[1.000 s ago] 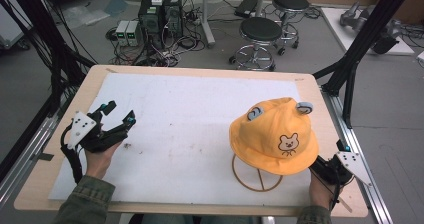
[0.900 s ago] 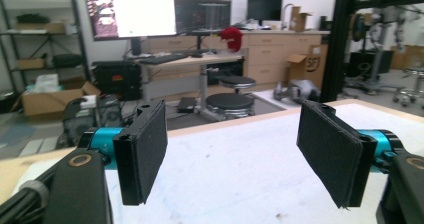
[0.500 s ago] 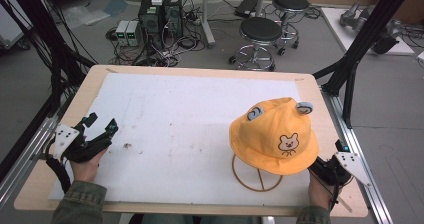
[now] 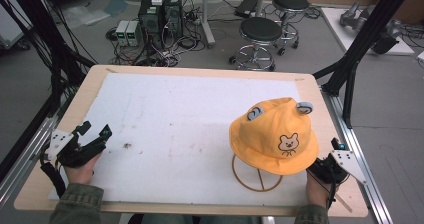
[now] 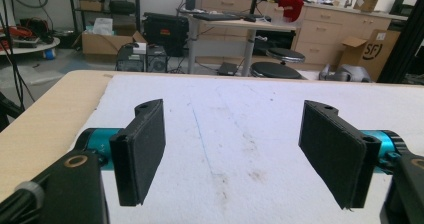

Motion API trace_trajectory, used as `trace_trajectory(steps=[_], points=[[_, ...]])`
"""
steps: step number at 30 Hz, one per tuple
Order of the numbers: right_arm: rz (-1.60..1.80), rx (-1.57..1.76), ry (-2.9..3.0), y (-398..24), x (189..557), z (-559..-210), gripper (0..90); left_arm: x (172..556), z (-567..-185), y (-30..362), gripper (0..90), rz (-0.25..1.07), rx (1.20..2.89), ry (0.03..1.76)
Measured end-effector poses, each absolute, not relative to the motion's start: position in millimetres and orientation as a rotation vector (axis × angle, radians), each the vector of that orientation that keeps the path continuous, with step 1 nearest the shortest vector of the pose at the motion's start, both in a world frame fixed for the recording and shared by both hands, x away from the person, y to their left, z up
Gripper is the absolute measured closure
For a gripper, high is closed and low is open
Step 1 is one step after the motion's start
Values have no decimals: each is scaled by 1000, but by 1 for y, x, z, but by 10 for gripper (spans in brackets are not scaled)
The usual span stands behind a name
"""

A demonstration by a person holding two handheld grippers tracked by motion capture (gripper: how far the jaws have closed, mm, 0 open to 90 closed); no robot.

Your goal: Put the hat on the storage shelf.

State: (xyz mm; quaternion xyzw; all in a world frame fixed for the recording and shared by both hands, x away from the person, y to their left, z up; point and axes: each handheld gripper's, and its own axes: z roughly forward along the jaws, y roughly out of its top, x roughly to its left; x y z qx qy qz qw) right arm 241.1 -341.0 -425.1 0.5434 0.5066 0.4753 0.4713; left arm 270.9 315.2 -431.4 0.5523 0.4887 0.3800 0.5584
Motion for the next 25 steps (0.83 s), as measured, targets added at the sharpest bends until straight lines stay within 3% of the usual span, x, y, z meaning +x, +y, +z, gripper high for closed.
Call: trace_trajectory(steps=[8, 13, 25], points=[[1170, 1339, 1254, -339, 243, -427, 62, 268, -431, 318, 266, 873, 1290, 1163], [1170, 1344, 1255, -340, 244, -427, 62, 270, -432, 322, 268, 787, 1260, 1214], [1166, 1350, 1274, -338, 245, -428, 62, 272, -434, 324, 269, 775, 1266, 1239]])
